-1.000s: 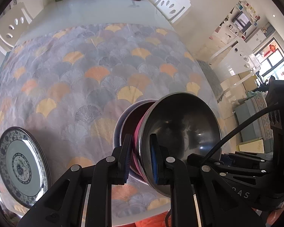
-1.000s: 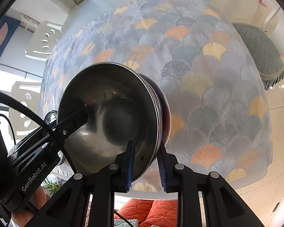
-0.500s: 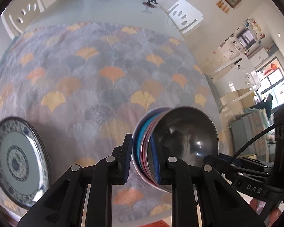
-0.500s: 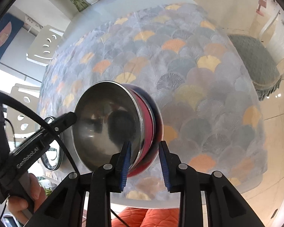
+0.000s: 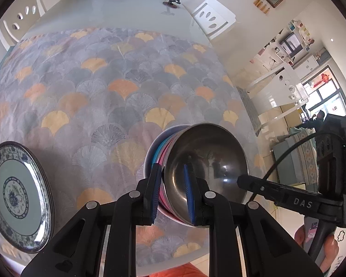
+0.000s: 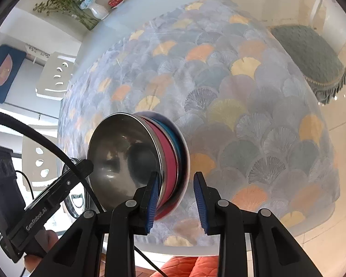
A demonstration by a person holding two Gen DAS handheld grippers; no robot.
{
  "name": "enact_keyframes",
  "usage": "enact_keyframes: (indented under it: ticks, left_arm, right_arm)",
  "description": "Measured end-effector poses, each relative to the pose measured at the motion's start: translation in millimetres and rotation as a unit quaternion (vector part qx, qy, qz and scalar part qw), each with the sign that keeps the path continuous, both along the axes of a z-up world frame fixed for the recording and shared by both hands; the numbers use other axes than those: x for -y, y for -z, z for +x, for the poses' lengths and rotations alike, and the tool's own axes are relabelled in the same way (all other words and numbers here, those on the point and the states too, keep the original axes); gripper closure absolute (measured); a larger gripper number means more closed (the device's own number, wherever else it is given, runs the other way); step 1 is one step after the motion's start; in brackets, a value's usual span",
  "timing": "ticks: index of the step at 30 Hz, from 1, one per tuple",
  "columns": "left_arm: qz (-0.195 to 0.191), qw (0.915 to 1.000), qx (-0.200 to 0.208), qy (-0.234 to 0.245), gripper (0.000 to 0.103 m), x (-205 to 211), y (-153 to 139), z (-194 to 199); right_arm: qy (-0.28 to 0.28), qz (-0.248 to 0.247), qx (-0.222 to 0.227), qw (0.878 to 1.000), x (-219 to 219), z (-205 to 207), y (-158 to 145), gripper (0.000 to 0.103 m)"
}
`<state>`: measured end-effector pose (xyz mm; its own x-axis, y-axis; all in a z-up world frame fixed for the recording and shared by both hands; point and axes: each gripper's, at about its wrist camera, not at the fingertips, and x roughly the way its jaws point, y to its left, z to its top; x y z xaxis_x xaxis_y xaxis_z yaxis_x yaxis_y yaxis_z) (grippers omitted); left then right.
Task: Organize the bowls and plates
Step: 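Lift the nested pink, blue and magenta bowls with the left gripper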
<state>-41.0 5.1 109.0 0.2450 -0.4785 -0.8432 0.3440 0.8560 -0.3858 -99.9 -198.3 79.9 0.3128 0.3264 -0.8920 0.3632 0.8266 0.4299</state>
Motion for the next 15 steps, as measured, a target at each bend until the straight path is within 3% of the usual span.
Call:
enact_keyframes:
  ticks: [4, 5, 8, 15]
  left_arm:
    - [-0.016, 0.9998, 0.004, 0.008, 0.083, -4.0, -7.3, -6.6]
    - [-0.022, 0.9996, 0.011, 0.014, 0.073, -3.9, -10.7, -9.9]
    - [-0.051, 0.9983, 0.027, 0.014, 0.059, -6.1, -20.6, -22.3]
    - [-0.077, 0.9962, 0.041, -0.01, 0.058, -8.7, -42.6, -32.9]
  right_arm:
    - [-0.001, -0.003, 0.001, 1.0, -0.1, -2.9, -1.2, 0.074]
    - [0.0, -0.002, 0.002, 1.0, 0.0, -3.4, -2.0, 0.074]
    - [0.0, -0.006, 0.014, 1.0, 0.8, -7.1, -13.0, 0.074]
    - [-0.008, -0.045, 0.08, 0.996, -4.8, -17.2, -65.4, 0.074]
